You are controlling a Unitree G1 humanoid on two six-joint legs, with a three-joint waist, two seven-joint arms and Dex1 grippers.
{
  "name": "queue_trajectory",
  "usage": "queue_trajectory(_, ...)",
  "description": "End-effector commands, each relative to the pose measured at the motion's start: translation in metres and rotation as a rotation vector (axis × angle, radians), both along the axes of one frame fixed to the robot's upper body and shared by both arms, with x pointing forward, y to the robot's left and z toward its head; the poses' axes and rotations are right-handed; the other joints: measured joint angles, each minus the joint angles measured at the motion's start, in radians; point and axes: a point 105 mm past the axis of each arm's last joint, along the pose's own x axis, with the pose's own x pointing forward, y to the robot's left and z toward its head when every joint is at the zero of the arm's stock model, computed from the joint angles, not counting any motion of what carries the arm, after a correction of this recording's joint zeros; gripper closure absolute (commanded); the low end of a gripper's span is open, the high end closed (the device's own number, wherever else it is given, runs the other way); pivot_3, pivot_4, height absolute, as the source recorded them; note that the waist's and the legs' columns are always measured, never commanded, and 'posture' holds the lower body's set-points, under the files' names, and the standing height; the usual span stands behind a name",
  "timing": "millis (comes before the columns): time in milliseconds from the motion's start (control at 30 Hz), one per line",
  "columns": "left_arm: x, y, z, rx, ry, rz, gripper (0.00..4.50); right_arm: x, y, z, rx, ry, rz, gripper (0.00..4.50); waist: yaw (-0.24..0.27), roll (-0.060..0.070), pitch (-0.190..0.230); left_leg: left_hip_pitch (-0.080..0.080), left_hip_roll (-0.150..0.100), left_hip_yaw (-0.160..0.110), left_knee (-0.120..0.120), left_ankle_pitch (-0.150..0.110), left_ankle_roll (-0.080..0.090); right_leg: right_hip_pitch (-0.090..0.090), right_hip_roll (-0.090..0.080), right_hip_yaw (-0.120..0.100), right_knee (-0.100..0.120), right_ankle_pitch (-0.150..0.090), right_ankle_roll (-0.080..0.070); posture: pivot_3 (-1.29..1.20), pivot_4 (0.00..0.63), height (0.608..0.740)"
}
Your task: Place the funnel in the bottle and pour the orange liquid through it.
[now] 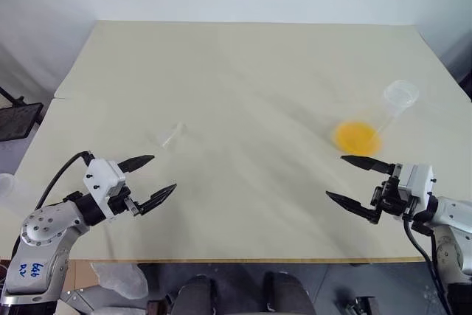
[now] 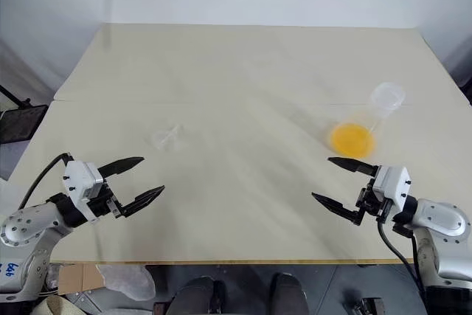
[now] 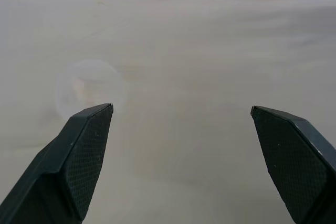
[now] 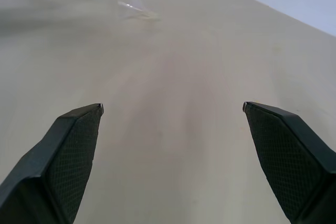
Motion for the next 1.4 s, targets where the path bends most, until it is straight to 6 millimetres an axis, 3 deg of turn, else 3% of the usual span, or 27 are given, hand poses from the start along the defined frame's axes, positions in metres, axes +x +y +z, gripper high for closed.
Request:
queue_trajectory(33,0.000,0.002,0.014,0.018,-0.095,0.050,0.03,-0.001,0.005,0.004,0.007,-0.012,0.026,0.00,0.000,0.000,0.000,0.000,0.000,0.000,0.000,0.000,0.000,0.000,0.000,0.000,0.000,0.000,0.000,0.00,0.150,0.740)
queue_trajectory(167,-0.006,0.006,0.019,-0.059,-0.117,0.084,0.03,0.003,0.013,0.003,0.020,-0.006,0.057,0.00,-0.003,0.000,0.000,0.000,0.000,0.000,0.000,0.000,0.000,0.000,0.000,0.000,0.000,0.000,0.000,0.00,0.150,0.740)
queue_trajectory(333,-0.018,0.032,0.021,-0.164,-0.160,0.283,0.03,0.008,0.033,0.005,0.060,-0.003,0.119,0.00,-0.005,0.000,0.000,0.000,0.001,0.000,0.000,0.000,0.000,0.000,0.000,0.000,0.000,0.000,0.000,0.00,0.150,0.740)
queue_trajectory(500,-0.058,0.064,0.000,-0.222,-0.154,0.576,0.03,0.013,0.073,0.017,0.130,-0.018,0.256,0.00,-0.011,-0.001,0.000,0.000,0.002,0.000,0.000,0.000,0.000,0.000,0.000,0.000,0.000,0.000,0.000,0.00,0.150,0.740)
queue_trajectory(733,-0.123,0.086,-0.027,-0.278,-0.138,0.922,0.03,0.010,0.117,0.030,0.208,-0.037,0.446,0.00,0.002,-0.004,0.000,-0.001,0.001,-0.002,0.002,-0.001,0.002,0.001,-0.001,0.001,-0.001,0.000,0.000,0.00,0.150,0.740)
queue_trajectory(967,-0.171,0.111,-0.038,-0.387,-0.198,1.275,0.03,0.006,0.138,0.035,0.202,-0.044,0.575,0.00,-0.003,-0.005,0.000,-0.001,0.002,-0.002,0.002,-0.002,0.002,0.001,-0.001,0.001,-0.002,0.000,0.000,0.00,0.150,0.740)
queue_trajectory(1133,-0.172,0.110,-0.038,-0.405,-0.203,1.270,0.03,0.010,0.145,0.035,0.190,-0.048,0.604,0.00,-0.006,-0.006,-0.001,-0.001,0.002,-0.001,0.002,-0.002,0.003,0.001,-0.001,0.001,-0.002,0.000,0.000,0.00,0.150,0.740)
queue_trajectory(1400,-0.137,0.123,-0.020,-0.342,-0.219,1.201,0.03,0.013,0.145,0.034,0.187,-0.049,0.589,0.00,-0.005,-0.006,-0.001,-0.001,0.002,-0.002,0.002,-0.002,0.003,0.001,-0.001,0.000,-0.001,0.000,0.000,0.00,0.150,0.740)
